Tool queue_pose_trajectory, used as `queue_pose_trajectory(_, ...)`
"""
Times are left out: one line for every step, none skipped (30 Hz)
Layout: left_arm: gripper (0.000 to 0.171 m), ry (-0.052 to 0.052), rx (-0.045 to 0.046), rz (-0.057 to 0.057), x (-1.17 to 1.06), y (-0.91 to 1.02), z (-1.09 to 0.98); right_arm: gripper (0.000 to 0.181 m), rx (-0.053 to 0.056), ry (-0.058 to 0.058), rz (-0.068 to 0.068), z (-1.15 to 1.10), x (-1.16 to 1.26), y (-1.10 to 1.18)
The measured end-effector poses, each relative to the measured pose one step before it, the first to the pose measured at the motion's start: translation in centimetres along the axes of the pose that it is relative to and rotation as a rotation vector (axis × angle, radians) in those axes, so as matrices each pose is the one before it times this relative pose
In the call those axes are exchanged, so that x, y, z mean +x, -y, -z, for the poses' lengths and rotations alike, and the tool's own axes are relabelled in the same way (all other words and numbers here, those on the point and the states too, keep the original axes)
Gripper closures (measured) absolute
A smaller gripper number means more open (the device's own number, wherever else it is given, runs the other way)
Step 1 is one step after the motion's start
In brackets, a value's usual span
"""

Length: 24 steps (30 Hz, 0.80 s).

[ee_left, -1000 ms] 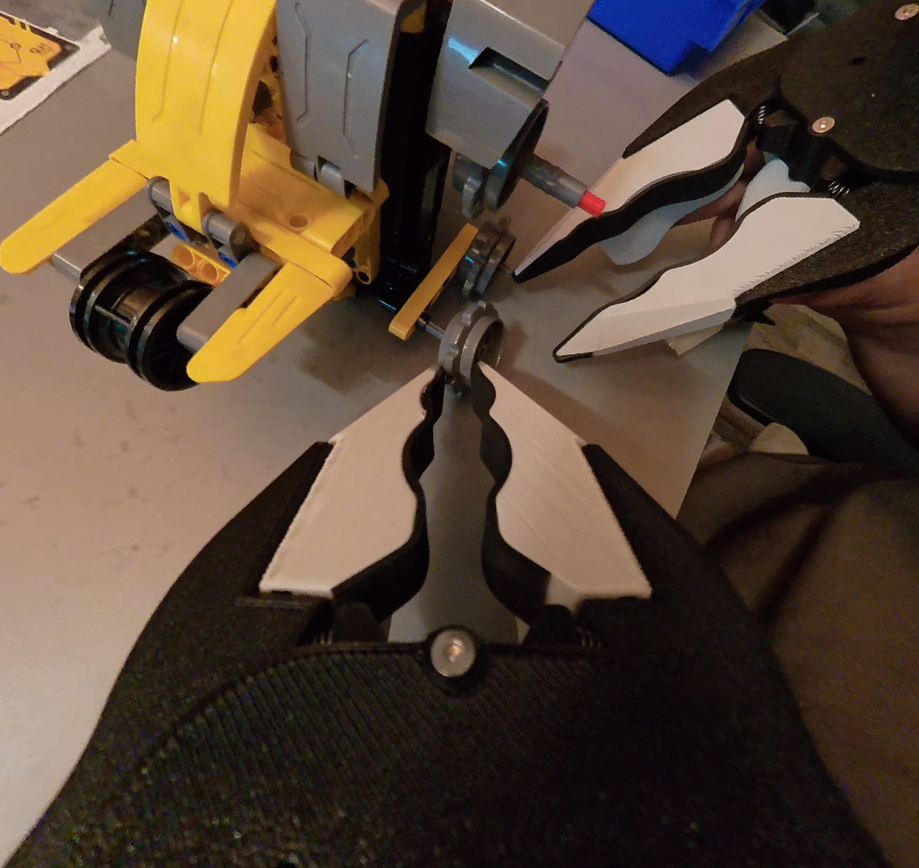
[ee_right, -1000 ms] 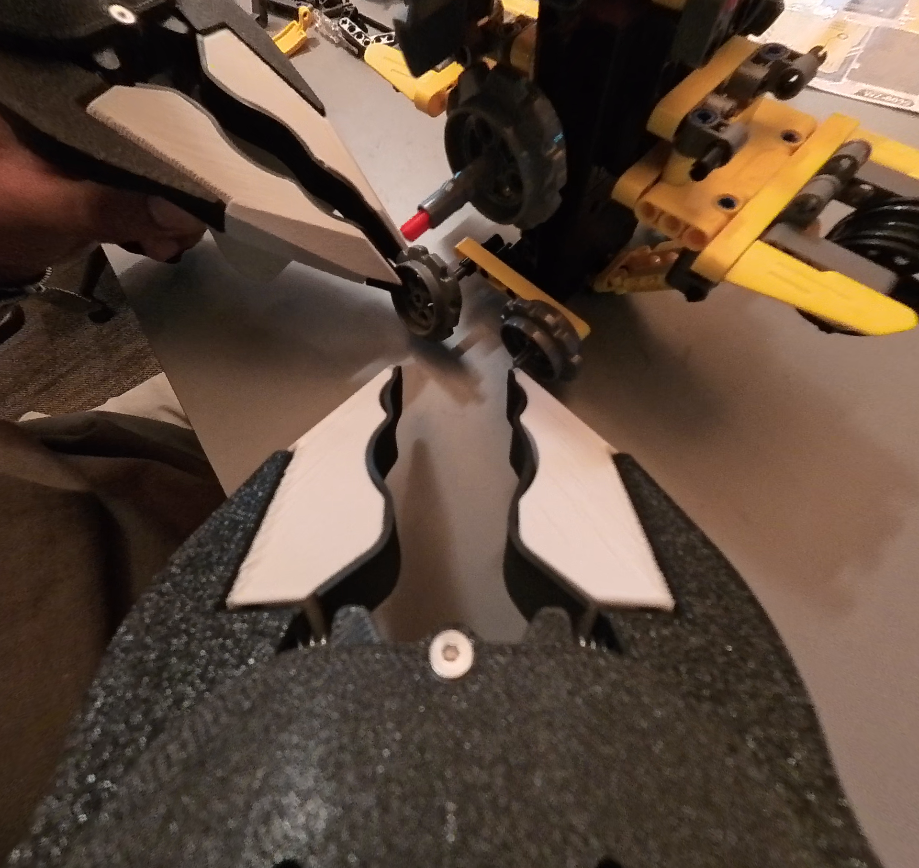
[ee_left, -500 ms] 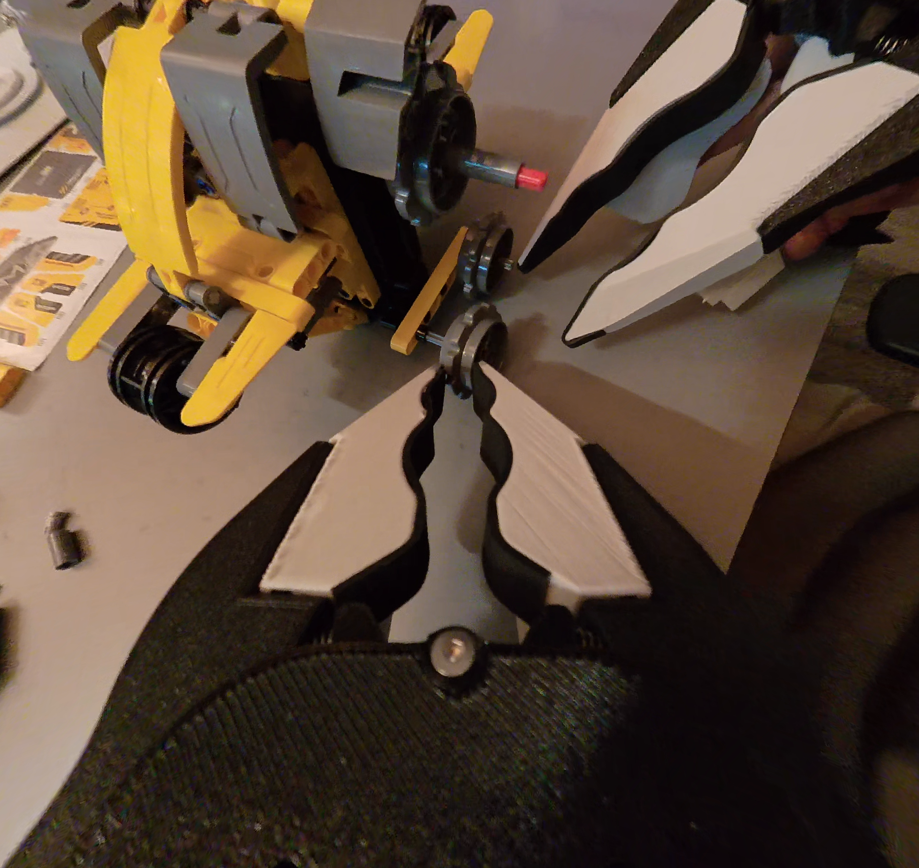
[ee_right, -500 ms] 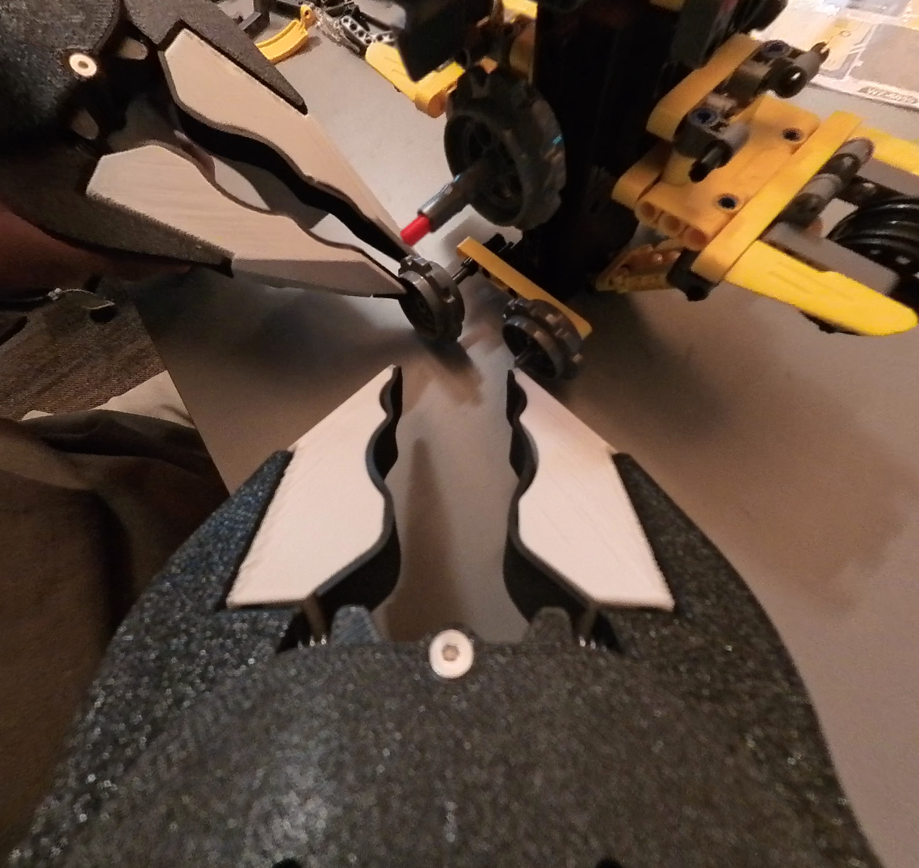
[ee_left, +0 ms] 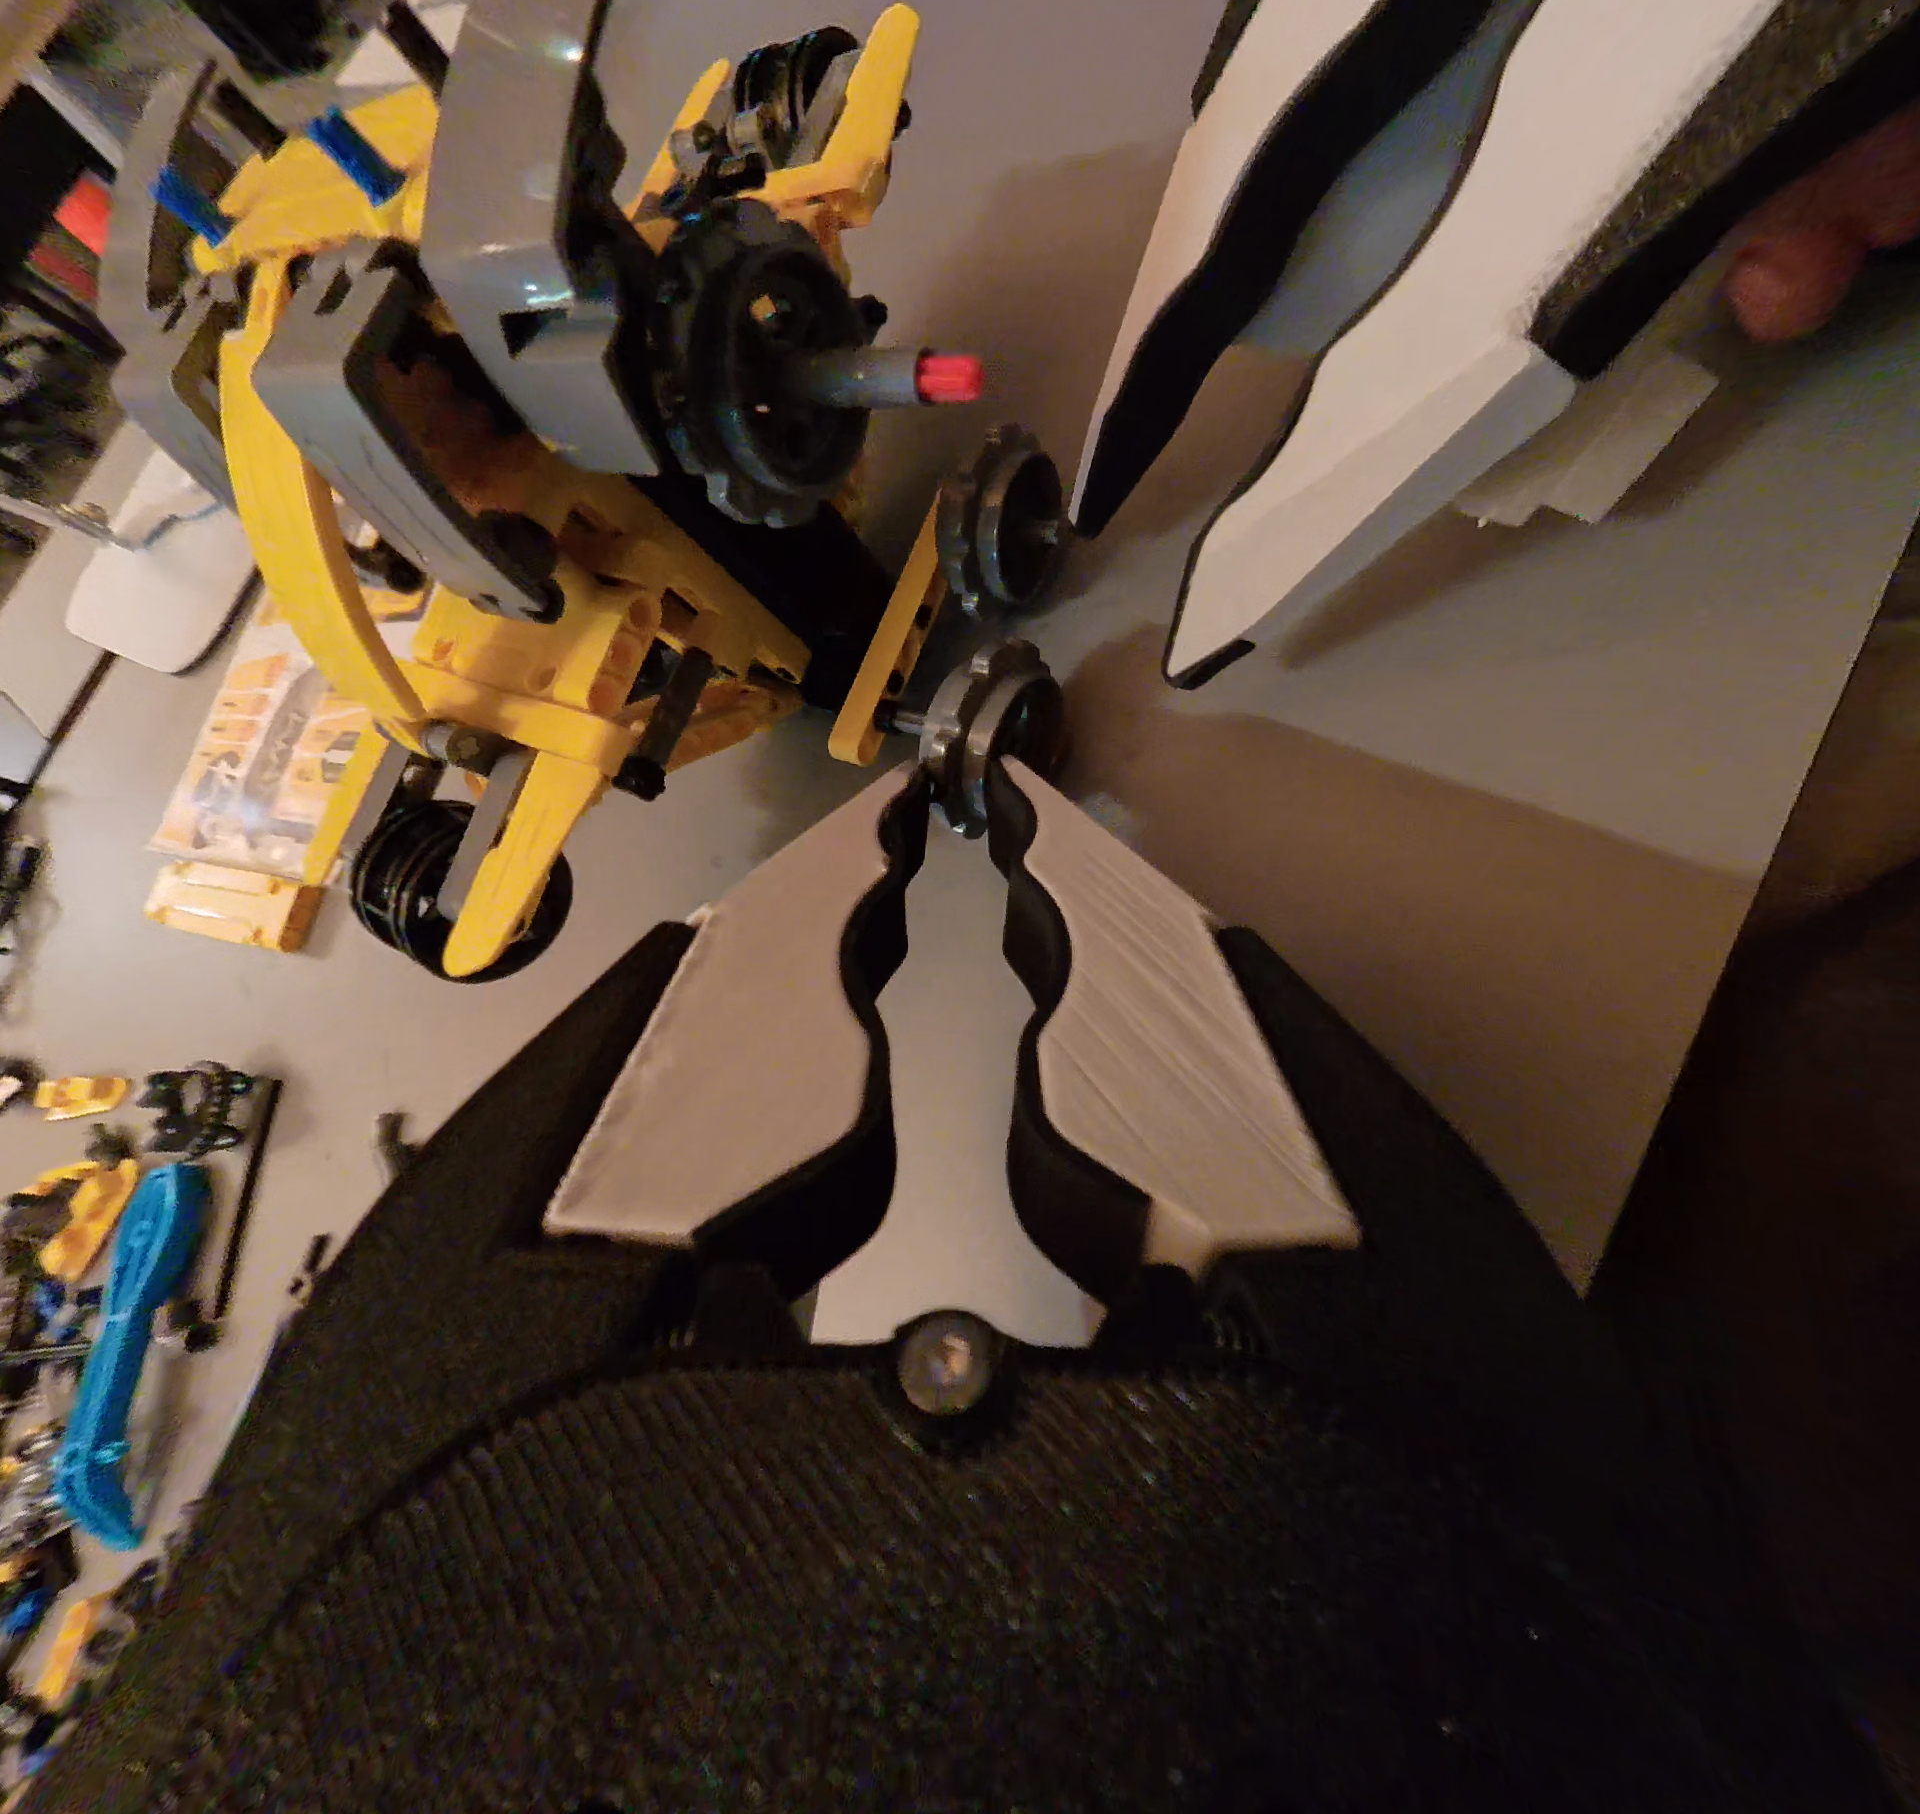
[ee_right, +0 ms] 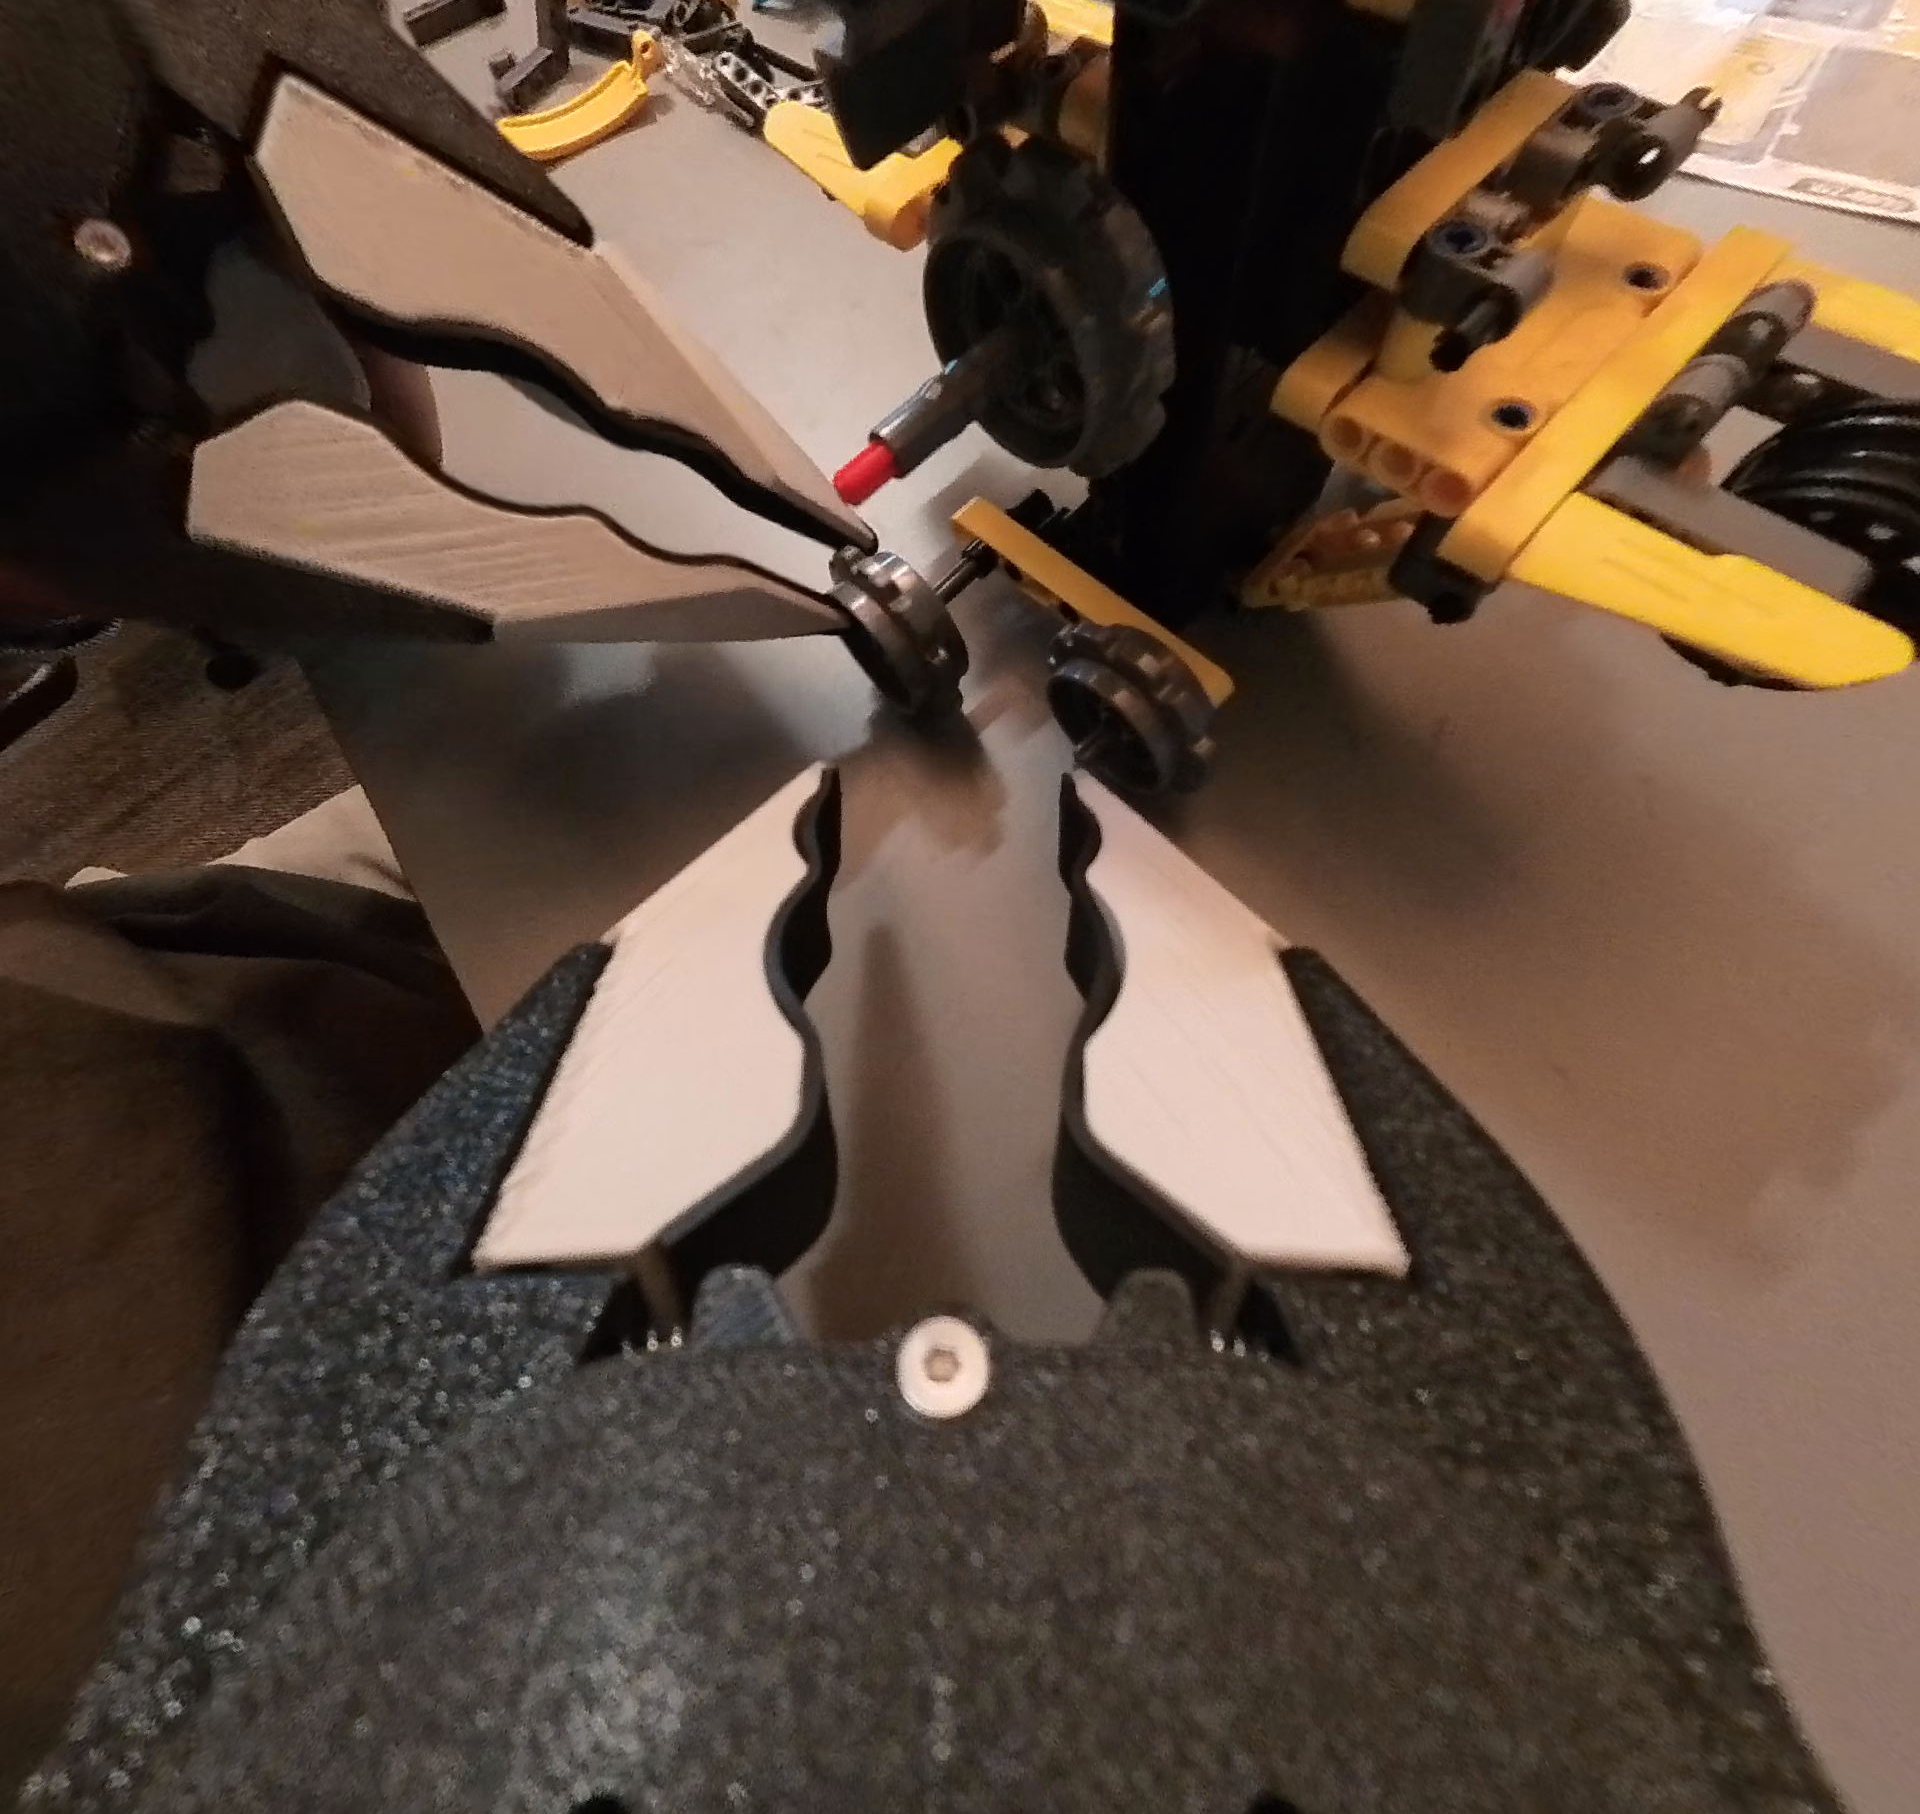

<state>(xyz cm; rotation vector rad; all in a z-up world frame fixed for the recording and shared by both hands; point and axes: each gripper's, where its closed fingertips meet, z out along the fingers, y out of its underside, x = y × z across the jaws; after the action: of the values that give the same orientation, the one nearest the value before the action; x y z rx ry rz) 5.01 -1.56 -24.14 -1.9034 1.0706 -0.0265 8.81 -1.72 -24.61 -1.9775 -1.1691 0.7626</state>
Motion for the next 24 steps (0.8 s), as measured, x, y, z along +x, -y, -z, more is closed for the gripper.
queue_pose_trajectory(0.162, 0.0113, -0.00414, -0.0212, -0.006, 0.041, 0.007, 0.139, 0.0024, 0.0017, -0.0013, 0.025, -0.005, 0.021)
queue_pose_trajectory(0.162, 0.0094, -0.00263, -0.0171, -0.008, 0.055, -0.006, 0.139, 0.0011, 0.002, -0.001, 0.016, -0.006, 0.016)
queue_pose_trajectory(0.162, 0.0081, -0.00138, -0.0138, -0.003, 0.066, -0.01, 0.139, 0.0005, 0.002, -0.0005, 0.002, -0.018, 0.005)
queue_pose_trajectory(0.162, 0.0075, -0.00208, -0.0092, -0.038, 0.04, -0.021, 0.139, 0.0001, 0.0019, -0.0001, -0.001, -0.027, 0.002)
queue_pose_trajectory(0.162, 0.0073, -0.0034, -0.0062, -0.051, 0.026, -0.006, 0.139, 0.0002, 0.0016, 0.0003, -0.002, -0.021, 0.003)
queue_pose_trajectory(0.162, 0.0028, -0.00169, -0.0032, 0.001, 0.044, -0.002, 0.139, 0.0006, 0.0012, 0.0003, 0.006, -0.02, 0.0)
queue_pose_trajectory(0.162, 0.0011, -0.00294, 0.0001, 0.002, 0.006, -0.024, 0.139, 0.0009, 0.0011, 0.0001, 0.007, -0.013, 0.016)
queue_pose_trajectory(0.162, -0.0008, -0.00334, 0.0036, -0.012, -0.014, -0.02, 0.139, 0.0015, 0.0011, -0.0002, 0.019, -0.006, 0.015)
queue_pose_trajectory(0.162, -0.0019, -0.0001, 0.0048, -0.003, 0.02, -0.005, 0.139, 0.0016, 0.0013, -0.0005, 0.018, -0.01, 0.016)
queue_pose_trajectory(0.162, -0.0017, -0.00104, 0.0028, -0.007, -0.013, -0.016, 0.14, 0.0018, 0.0012, -0.0004, 0.019, -0.018, 0.016)
queue_pose_trajectory(0.162, -0.0002, 0.00006, -0.001, -0.013, -0.011, -0.01, 0.139, 0.0019, 0.0009, -0.0002, 0.021, -0.005, 0.029)
queue_pose_trajectory(0.162, -0.0001, -0.00081, -0.0022, -0.006, -0.039, -0.008, 0.14, 0.0017, 0.0006, -0.0001, 0.012, -0.011, 0.019)
queue_pose_trajectory(0.162, -0.001, -0.00182, -0.003, -0.003, -0.049, -0.025, 0.14, 0.0014, 0.0006, 0.0002, 0.022, -0.006, 0.01)
queue_pose_trajectory(0.162, -0.0006, -0.00238, -0.0037, -0.006, -0.059, -0.014, 0.14, 0.0008, 0.0005, 0.0002, 0.01, -0.012, 0.011)
queue_pose_trajectory(0.162, -0.0001, -0.00183, -0.0024, -0.027, -0.057, -0.011, 0.14, 0.0004, 0.0004, 0.0005, 0.0, -0.011, 0.002)
queue_pose_trajectory(0.162, 0.0004, 0.00069, -0.0018, -0.038, -0.026, 0.004, 0.14, 0.0, 0.0001, 0.0005, 0.002, -0.007, -0.003)
queue_pose_trajectory(0.162, 0.0011, 0.0011, -0.0009, -0.041, -0.011, -0.01, 0.14, -0.0005, 0.0003, 0.0003, -0.004, -0.006, -0.002)
queue_pose_trajectory(0.162, 0.0031, 0.0017, -0.001, -0.042, -0.012, -0.014, 0.139, -0.0009, 0.0007, 0.0001, -0.015, -0.015, -0.011)
queue_pose_trajectory(0.162, 0.0033, 0.00256, -0.0035, -0.009, 0.001, -0.014, 0.139, -0.0008, 0.0008, -0.0002, -0.003, -0.002, -0.016)
queue_pose_trajectory(0.162, 0.0042, 0.0043, -0.0077, 0.02, 0.027, -0.021, 0.139, -0.0004, 0.001, -0.0005, -0.016, -0.003, -0.003)
queue_pose_trajectory(0.162, 0.0066, 0.00441, -0.012, 0.017, 0.03, -0.006, 0.139, -0.0002, 0.0014, -0.0009, 0.004, -0.004, 0.0)
queue_pose_trajectory(0.162, 0.0091, 0.0037, -0.0171, 0.016, 0.043, -0.016, 0.139, -0.0001, 0.0017, -0.0013, -0.002, -0.01, -0.007)
queue_pose_trajectory(0.162, 0.0115, 0.00268, -0.02, 0.018, 0.026, -0.017, 0.139, 0.0003, 0.002, -0.0013, 0.006, -0.001, 0.005)
queue_pose_trajectory(0.162, 0.0119, 0.00191, -0.0188, 0.015, 0.037, -0.013, 0.139, 0.0003, 0.0021, -0.0013, 0.001, -0.016, 0.007)
